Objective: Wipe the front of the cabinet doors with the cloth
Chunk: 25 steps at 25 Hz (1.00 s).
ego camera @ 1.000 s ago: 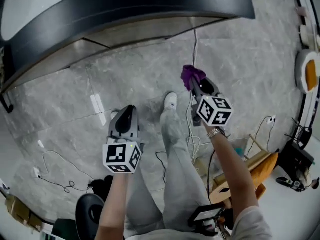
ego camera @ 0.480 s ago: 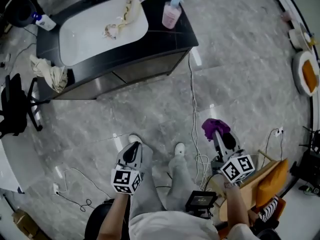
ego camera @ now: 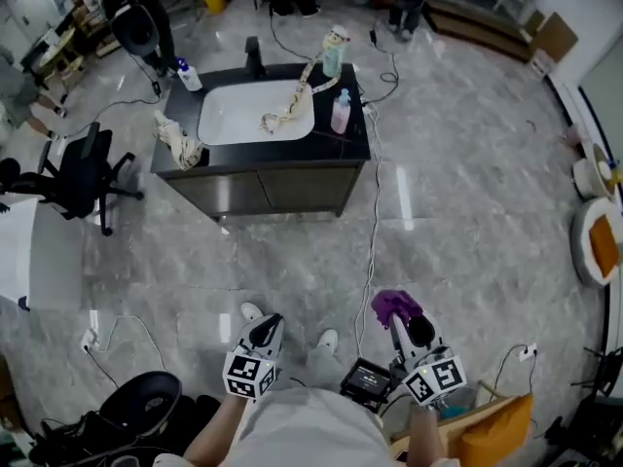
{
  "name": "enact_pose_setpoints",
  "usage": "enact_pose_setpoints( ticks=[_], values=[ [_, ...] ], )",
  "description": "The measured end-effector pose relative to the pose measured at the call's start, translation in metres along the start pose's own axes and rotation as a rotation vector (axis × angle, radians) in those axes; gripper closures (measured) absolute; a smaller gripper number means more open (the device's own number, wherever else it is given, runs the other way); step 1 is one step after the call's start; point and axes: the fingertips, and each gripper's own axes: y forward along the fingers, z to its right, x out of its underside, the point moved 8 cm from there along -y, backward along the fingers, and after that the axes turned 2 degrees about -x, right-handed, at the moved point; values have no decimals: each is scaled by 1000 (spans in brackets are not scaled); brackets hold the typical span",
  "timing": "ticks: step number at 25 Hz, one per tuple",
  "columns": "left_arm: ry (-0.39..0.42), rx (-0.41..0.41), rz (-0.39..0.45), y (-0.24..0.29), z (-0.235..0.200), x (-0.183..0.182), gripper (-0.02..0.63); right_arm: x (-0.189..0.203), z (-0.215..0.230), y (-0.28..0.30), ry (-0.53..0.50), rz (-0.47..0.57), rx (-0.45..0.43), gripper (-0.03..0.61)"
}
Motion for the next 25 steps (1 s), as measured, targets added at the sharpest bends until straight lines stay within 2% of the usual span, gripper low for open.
enact_pose_setpoints(
  ticks=[4,8,12,15,18,21,23,25],
  values=[
    [3,-43,99,-54,14,-33,581,-30,-33,-27,32,102,-27,431],
    [49,-6,219,-82,3,-71,581,-54,-71,-30,54,214,-53,431],
    [99,14,332,-117,-16,-89,581,-51,-123,-25,36,246,-44,431],
    [137,11,420,-161,-37,-92,581,-33,-168,-10,90,237,-45,431],
    [187,15,422,-199,-68,-75,581,-14,-220,3,160,250,-48,433],
    [158,43,398,-215,-83,-57,581,-16,-254,-7,107,253,-5,434],
    [117,53,408,-226,-84,-52,581,-20,-272,-22,67,246,9,434],
    [113,68,432,-237,-78,-54,581,-20,-286,-38,50,248,7,436]
  ],
)
